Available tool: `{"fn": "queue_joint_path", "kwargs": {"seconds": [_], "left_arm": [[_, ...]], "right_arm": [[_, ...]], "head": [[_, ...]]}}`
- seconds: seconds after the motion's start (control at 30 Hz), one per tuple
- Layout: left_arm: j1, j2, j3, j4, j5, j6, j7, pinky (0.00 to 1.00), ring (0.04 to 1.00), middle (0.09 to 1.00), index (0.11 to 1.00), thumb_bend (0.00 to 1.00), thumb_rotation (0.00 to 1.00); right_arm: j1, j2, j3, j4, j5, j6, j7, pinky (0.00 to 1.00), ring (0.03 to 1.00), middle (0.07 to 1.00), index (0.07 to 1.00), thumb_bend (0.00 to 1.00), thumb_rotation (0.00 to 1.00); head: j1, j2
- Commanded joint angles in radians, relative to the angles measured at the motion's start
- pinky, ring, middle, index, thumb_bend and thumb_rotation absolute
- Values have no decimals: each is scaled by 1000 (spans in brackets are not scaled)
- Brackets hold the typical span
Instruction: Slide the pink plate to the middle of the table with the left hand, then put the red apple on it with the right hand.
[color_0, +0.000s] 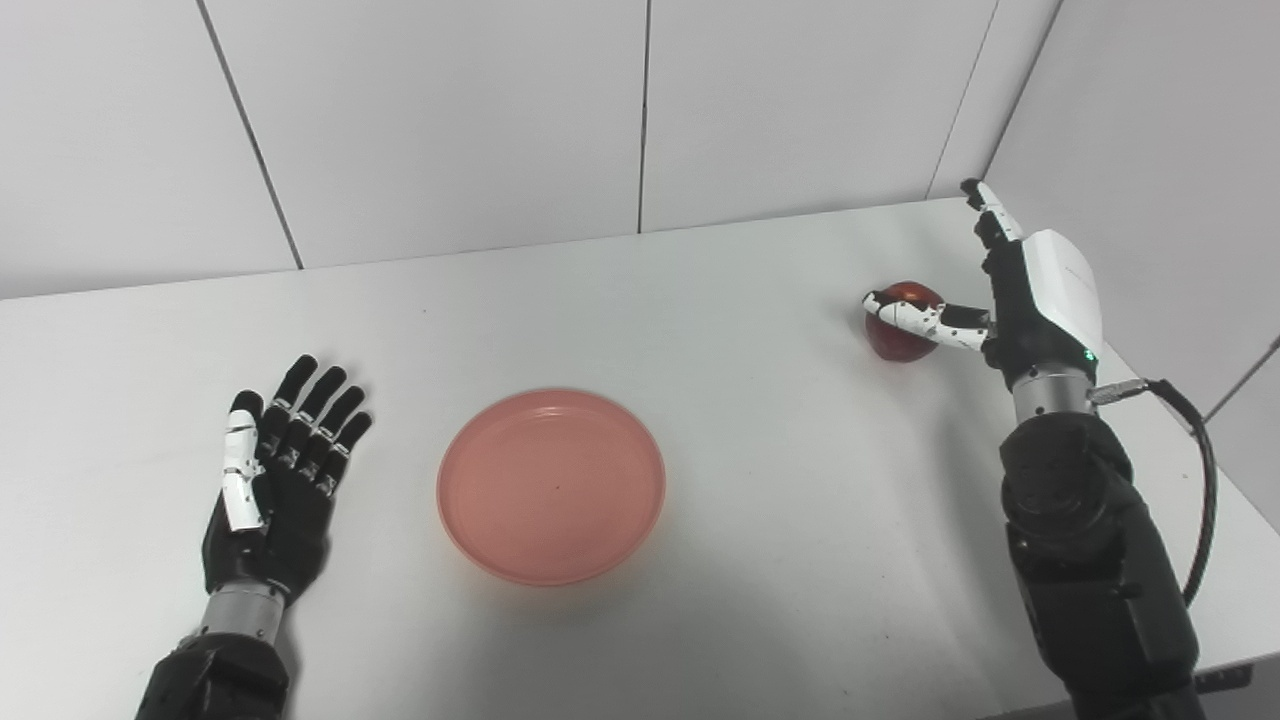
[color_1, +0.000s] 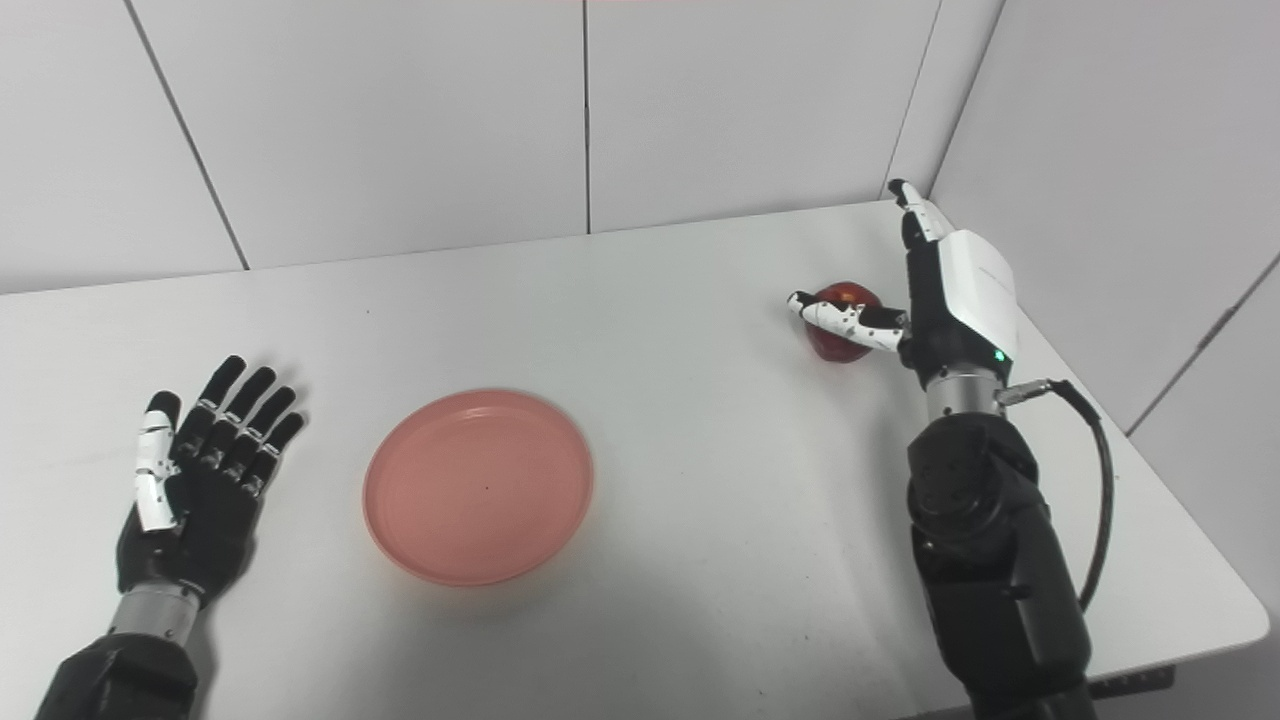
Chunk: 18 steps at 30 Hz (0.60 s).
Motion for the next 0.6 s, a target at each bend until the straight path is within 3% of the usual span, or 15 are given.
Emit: {"fn": "queue_joint_path", "kwargs": {"seconds": [0.0,0.33,0.57], "left_arm": [[-7,12,-3,14,1,-7,-4,917,891,893,886,422,1000],[-9,18,1,15,-9,-2,-13,920,892,895,887,418,1000],[-9,22,1,20,-15,-3,-18,923,893,898,892,413,1000]], "right_arm": [[-26,-30,-5,-6,-7,-15,-19,767,867,910,928,1000,411],[-28,-38,-8,95,2,-29,-65,745,855,905,917,1000,344],[-46,-43,6,147,-8,2,-59,737,849,902,923,1000,385]], "head": [[-7,1],[-19,0],[-21,0]]}}
